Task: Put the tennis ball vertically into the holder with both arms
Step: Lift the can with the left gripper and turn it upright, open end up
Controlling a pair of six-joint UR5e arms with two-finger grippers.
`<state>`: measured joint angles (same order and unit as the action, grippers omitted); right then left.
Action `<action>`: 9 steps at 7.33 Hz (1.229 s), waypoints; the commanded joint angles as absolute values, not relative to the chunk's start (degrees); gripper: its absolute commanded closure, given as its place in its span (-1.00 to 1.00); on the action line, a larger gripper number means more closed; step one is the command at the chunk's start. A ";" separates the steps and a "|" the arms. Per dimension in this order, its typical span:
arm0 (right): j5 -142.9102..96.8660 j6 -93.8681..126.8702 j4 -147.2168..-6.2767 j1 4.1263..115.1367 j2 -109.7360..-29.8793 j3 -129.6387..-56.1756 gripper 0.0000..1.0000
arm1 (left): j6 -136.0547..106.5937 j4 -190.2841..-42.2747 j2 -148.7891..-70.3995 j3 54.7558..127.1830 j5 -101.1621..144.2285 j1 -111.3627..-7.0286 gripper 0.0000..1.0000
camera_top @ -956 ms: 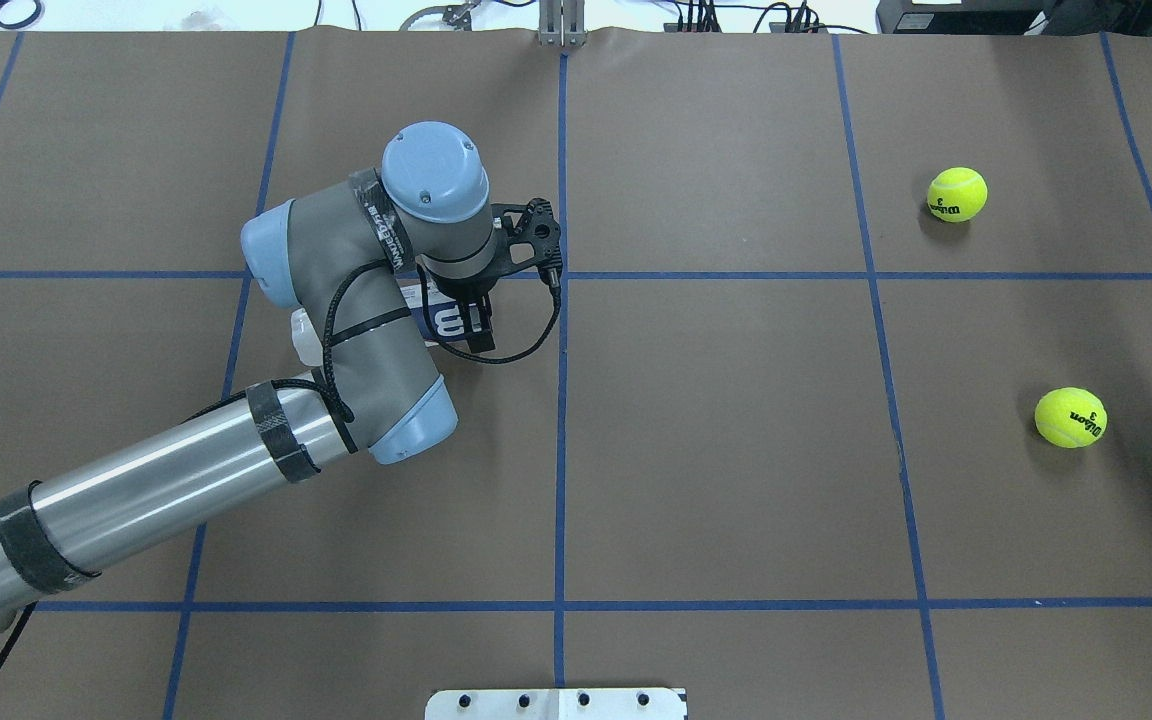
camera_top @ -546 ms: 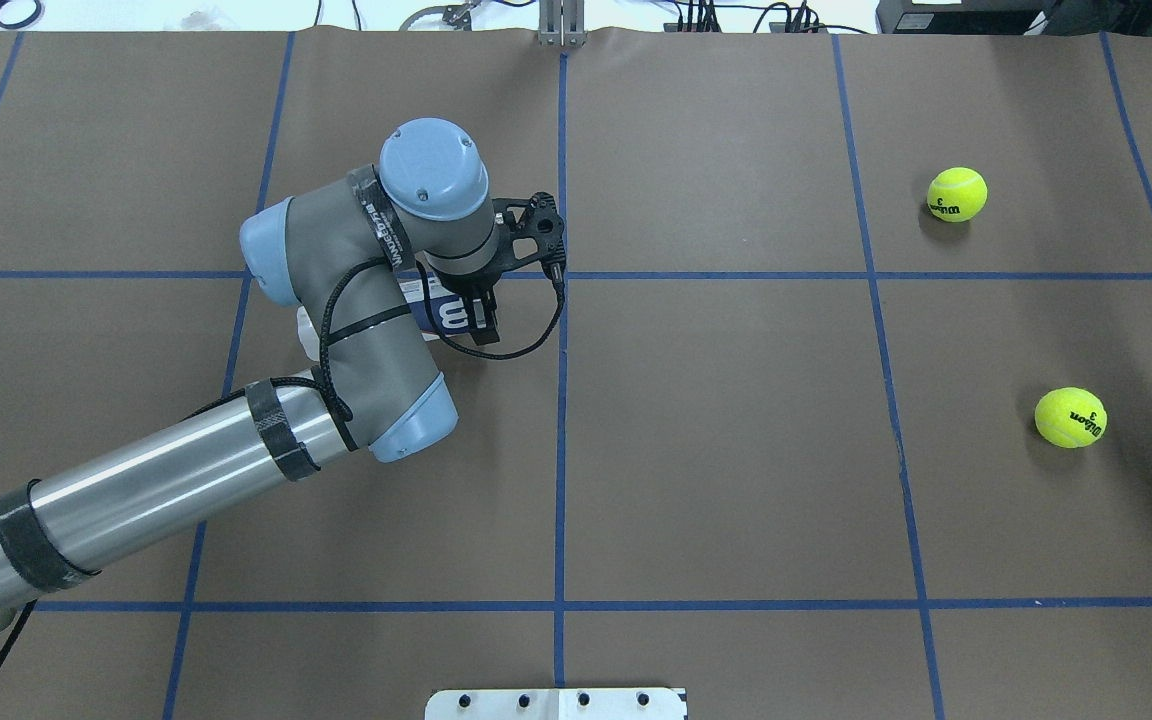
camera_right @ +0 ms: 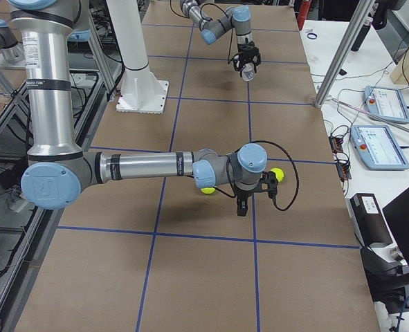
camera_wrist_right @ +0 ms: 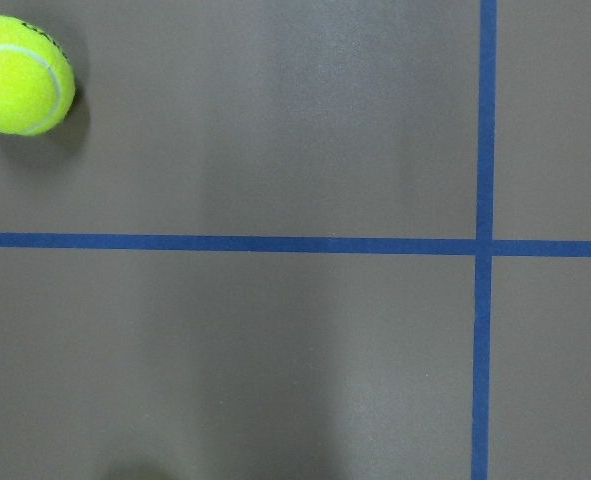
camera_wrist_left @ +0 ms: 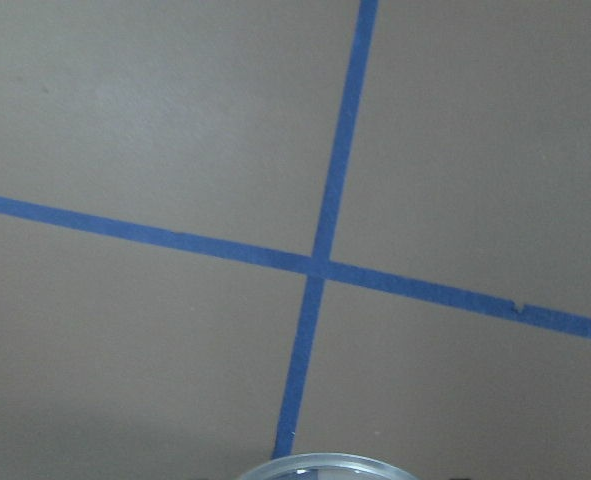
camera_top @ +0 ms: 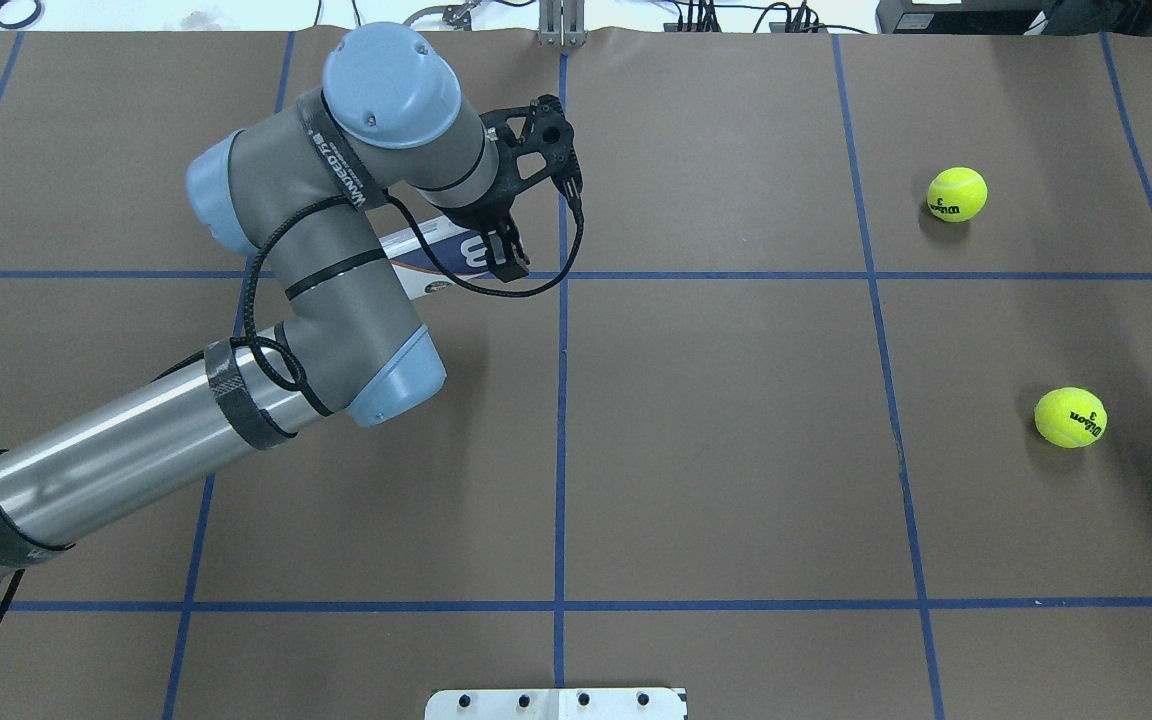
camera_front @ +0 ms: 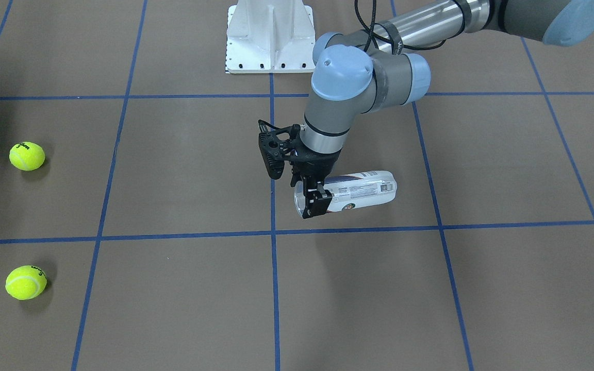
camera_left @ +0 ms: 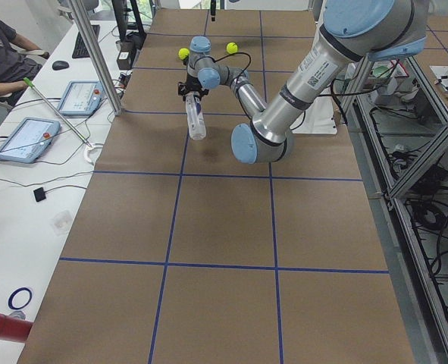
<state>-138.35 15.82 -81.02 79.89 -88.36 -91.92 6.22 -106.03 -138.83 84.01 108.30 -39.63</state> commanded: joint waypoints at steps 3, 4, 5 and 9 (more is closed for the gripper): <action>-139.22 15.99 -80.95 79.89 -87.90 -91.93 -1.00 | -18.14 -142.54 -134.24 84.29 101.63 -39.64 0.07; -139.22 15.91 -80.69 79.89 -87.89 -92.37 -1.00 | -20.11 -151.43 -132.64 83.85 97.86 -39.20 0.06; -139.22 15.91 -80.42 79.89 -87.80 -92.72 -1.00 | -21.87 -157.96 -132.19 81.76 93.99 -38.16 0.06; -139.39 15.82 -80.42 79.80 -87.19 -95.18 -1.00 | -21.53 -183.16 -132.63 71.02 77.17 -29.01 0.05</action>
